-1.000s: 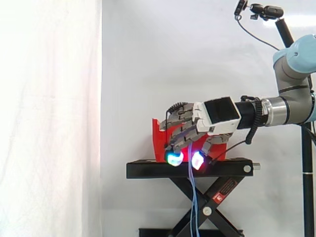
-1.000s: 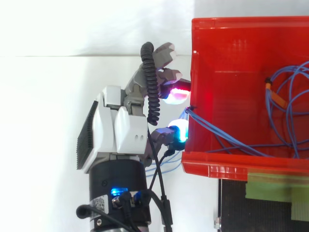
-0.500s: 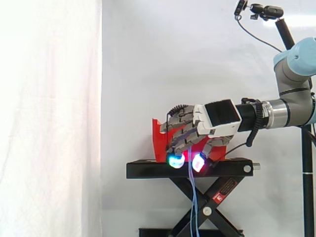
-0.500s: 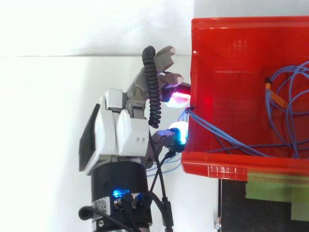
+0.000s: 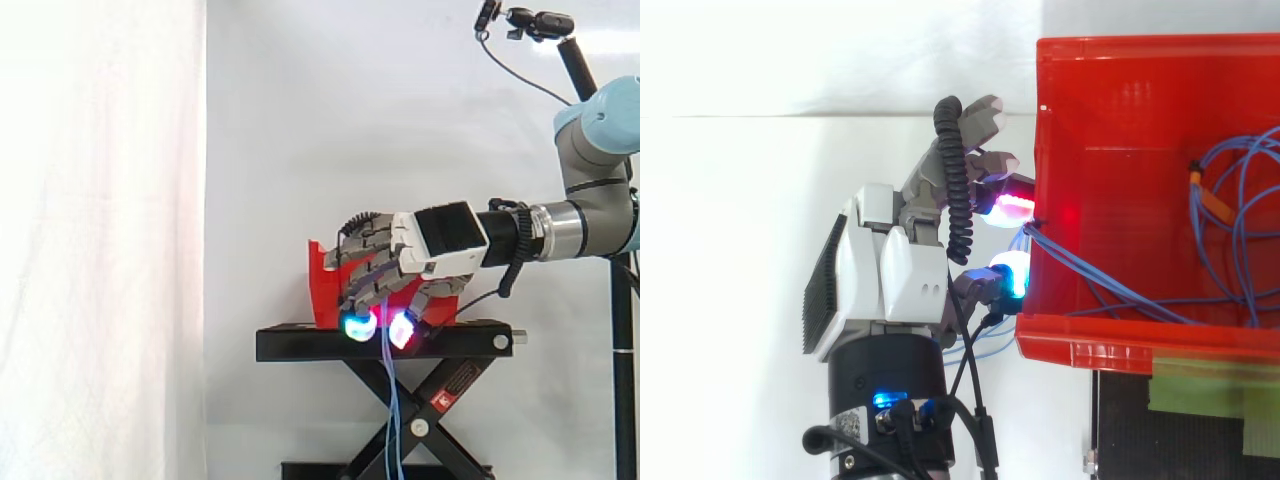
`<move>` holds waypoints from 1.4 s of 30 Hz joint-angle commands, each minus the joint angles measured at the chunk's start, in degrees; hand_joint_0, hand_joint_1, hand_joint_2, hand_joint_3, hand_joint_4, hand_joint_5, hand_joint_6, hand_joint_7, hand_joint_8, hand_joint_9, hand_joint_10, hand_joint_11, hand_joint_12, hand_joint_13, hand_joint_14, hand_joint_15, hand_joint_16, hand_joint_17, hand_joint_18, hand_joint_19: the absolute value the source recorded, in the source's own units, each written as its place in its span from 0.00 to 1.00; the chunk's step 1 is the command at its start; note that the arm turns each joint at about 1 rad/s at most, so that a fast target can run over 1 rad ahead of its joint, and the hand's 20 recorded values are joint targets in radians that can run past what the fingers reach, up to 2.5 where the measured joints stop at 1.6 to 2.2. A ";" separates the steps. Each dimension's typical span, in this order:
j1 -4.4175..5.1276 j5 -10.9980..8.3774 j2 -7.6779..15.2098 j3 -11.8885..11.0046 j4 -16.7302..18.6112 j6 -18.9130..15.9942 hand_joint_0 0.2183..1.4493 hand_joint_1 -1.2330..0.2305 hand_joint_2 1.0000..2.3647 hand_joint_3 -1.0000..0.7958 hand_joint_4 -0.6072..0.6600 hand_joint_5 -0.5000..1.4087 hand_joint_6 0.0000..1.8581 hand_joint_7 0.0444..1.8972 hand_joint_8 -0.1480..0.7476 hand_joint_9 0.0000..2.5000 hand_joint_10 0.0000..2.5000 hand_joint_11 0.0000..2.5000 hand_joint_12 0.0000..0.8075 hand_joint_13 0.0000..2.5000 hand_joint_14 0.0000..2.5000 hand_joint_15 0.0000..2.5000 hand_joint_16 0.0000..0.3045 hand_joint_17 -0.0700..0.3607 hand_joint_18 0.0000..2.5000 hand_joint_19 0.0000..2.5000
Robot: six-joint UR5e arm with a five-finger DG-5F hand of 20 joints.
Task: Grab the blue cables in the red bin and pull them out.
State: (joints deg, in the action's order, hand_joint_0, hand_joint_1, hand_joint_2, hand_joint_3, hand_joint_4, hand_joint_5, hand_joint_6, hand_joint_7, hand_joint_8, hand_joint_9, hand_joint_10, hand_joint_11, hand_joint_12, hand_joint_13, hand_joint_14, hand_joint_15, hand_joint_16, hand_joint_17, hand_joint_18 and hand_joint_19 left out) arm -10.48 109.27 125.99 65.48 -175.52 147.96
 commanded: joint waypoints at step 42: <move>0.11 0.07 0.66 0.09 0.18 0.00 0.54 0.15 0.00 0.00 0.58 0.71 0.28 0.41 0.46 0.38 0.01 0.21 0.43 0.24 0.01 0.12 0.17 0.43 0.23 0.20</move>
State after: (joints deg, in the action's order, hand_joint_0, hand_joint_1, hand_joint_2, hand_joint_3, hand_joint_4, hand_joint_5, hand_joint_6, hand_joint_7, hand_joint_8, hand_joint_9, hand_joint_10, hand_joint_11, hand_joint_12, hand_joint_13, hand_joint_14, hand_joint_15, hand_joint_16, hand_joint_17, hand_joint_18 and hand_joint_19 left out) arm -10.37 109.33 126.63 65.57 -175.48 147.96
